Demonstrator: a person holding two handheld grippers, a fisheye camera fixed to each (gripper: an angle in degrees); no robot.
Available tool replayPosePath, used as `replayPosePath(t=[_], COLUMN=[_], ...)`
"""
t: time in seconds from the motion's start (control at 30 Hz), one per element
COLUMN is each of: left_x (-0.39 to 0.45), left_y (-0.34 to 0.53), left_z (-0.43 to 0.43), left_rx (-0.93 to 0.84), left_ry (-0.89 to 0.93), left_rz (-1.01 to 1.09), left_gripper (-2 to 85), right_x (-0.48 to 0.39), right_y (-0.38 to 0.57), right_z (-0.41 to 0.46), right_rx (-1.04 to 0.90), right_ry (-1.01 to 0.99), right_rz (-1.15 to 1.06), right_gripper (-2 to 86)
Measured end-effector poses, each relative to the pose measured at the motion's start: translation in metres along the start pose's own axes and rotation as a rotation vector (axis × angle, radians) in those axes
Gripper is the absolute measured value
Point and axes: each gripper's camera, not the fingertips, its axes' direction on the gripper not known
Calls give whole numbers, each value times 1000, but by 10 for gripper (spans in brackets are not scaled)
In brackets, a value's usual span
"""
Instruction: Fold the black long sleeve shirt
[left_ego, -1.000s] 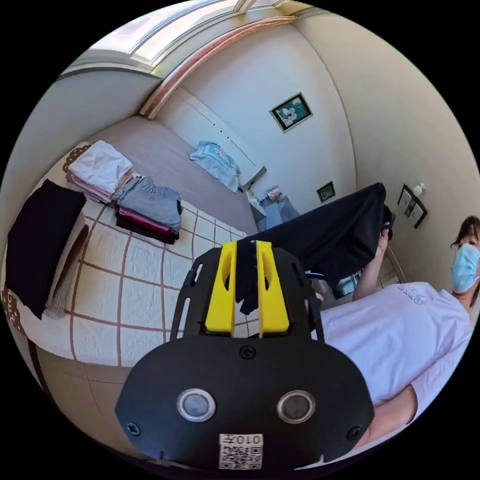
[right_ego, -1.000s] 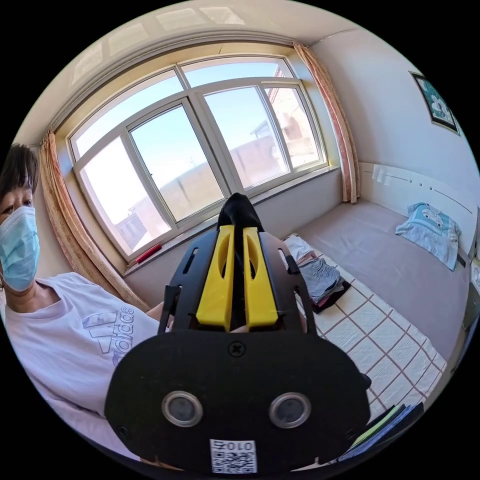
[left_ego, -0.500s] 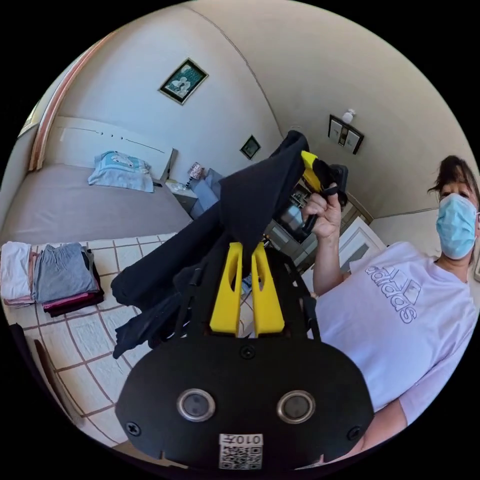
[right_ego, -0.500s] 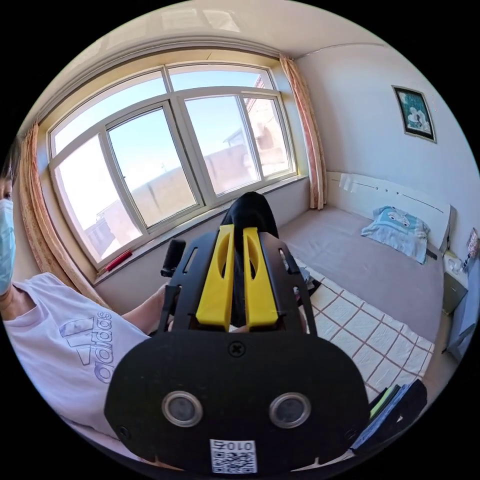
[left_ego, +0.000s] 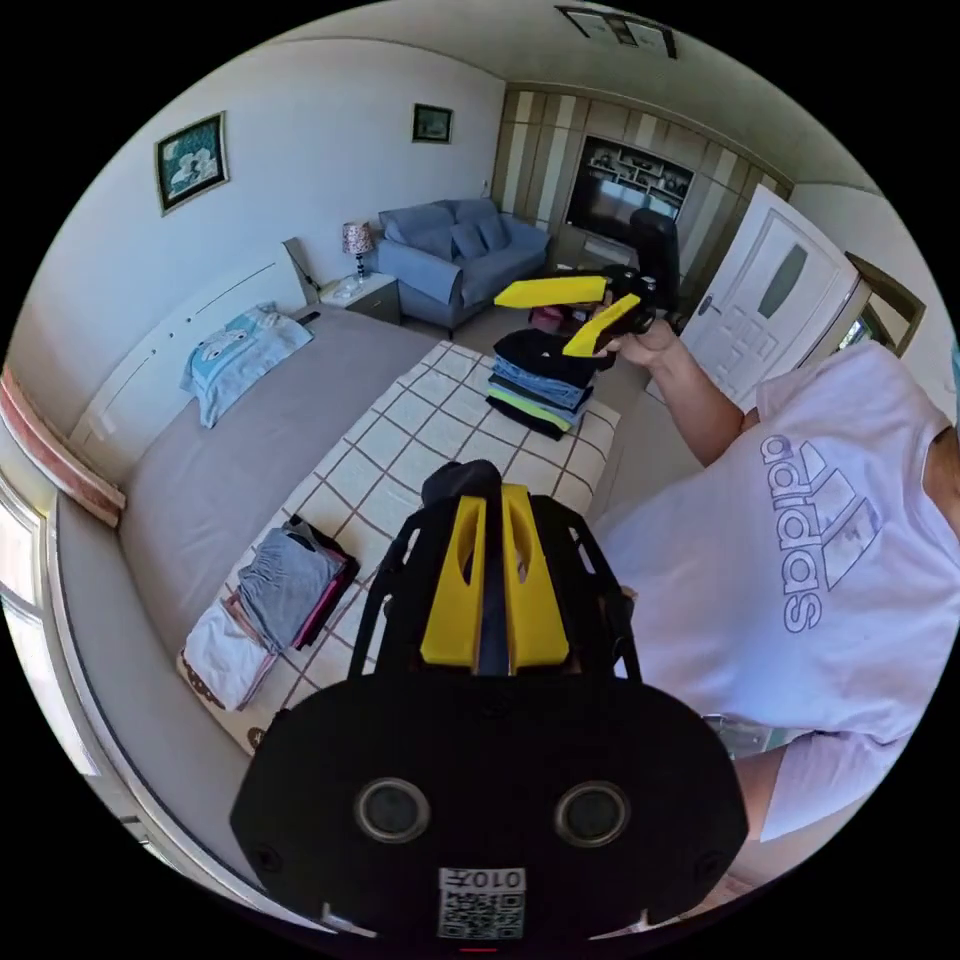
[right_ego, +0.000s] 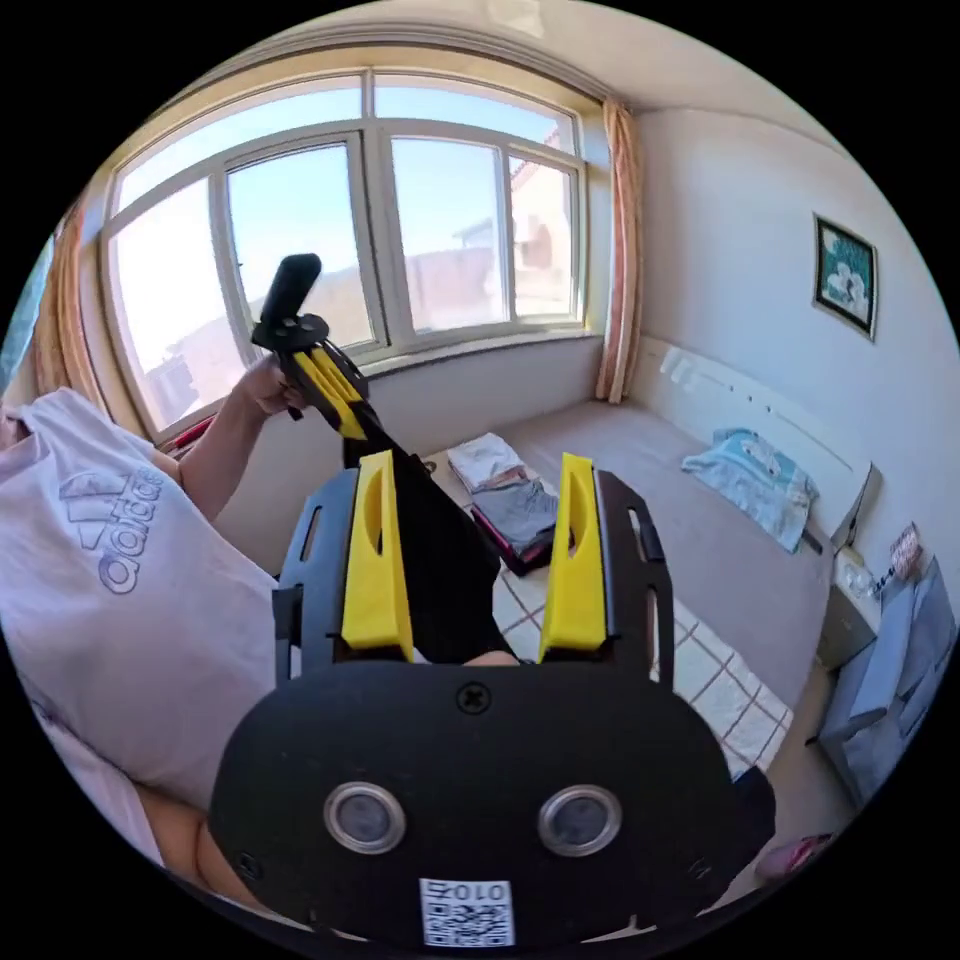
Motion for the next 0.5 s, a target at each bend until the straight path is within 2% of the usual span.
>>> replayPosePath(t=[0.03, 0.13, 0.2, 0.23, 0.3, 0.4, 0.5], left_x=[10, 28, 31, 32, 34, 40, 29], left_y=[-12, -34, -45, -51, -57, -59, -42], left_z=[13, 35, 40, 42, 42, 36, 31], left_rx=[-71, -42, 1, 23, 59, 90, 185], left_ry=[-18, 98, 166, 193, 226, 207, 253], left_rz=[37, 125, 137, 136, 127, 130, 92], left_gripper=[21, 22, 24, 27, 30, 36, 44], right_x=[-9, -53, -74, -78, -81, -75, -78], right_y=[-6, -41, -53, -53, -49, -44, -42], right_z=[-5, 10, 57, 70, 109, 111, 106], right_rx=[29, -38, -241, -303, -484, -436, -463], right_ry=[-12, -67, -131, -154, -255, -290, -149], right_rz=[-54, -281, -403, -418, -409, -358, -365], right_gripper=[189, 185, 162, 152, 73, 48, 43])
